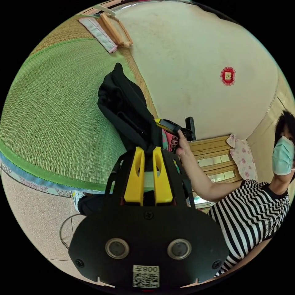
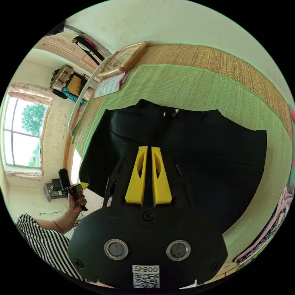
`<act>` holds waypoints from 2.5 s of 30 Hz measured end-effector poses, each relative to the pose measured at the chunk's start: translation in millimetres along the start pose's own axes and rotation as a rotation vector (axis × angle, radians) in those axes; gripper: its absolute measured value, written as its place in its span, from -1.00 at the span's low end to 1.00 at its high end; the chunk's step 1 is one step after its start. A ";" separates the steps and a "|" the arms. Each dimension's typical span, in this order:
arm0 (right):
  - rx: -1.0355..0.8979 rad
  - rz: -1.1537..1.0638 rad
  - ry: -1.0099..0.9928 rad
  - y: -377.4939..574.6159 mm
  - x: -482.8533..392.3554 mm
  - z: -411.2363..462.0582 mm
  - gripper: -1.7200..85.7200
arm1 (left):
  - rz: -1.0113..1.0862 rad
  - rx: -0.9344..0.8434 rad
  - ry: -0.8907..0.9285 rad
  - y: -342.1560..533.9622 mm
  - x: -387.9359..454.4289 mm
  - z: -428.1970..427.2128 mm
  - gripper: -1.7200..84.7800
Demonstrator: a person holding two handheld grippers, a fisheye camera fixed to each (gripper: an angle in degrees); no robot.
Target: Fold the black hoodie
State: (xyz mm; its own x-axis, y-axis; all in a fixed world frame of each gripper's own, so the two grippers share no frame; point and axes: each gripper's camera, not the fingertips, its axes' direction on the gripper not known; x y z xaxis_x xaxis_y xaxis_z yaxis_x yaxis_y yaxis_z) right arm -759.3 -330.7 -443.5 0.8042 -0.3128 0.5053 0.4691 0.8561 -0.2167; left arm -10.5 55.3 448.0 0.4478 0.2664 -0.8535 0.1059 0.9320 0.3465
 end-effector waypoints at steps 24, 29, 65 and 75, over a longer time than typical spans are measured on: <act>-0.446 -0.259 0.132 -164.7 -210.7 194.5 -0.62 | 0.249 -0.125 -0.247 28.6 163.5 79.0 -0.86; -0.480 -0.332 0.227 -159.1 -217.8 208.1 -0.68 | 0.282 -0.144 -0.286 36.6 199.7 97.4 -0.86; 0.097 0.034 -0.188 210.6 390.3 -79.6 -0.92 | 0.756 -0.663 -0.171 60.9 506.3 385.6 -0.88; 0.091 0.295 -0.392 332.5 579.7 8.7 -0.87 | 0.712 -0.849 -0.296 68.7 523.1 471.8 -0.87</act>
State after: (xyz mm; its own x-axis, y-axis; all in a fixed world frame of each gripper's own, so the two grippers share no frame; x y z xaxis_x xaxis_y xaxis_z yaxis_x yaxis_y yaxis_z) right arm -140.3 -223.7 -215.4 0.6917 0.1117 0.7135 0.1941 0.9229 -0.3326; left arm 649.8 142.8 208.9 0.3687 0.8367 -0.4050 -0.8383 0.4876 0.2440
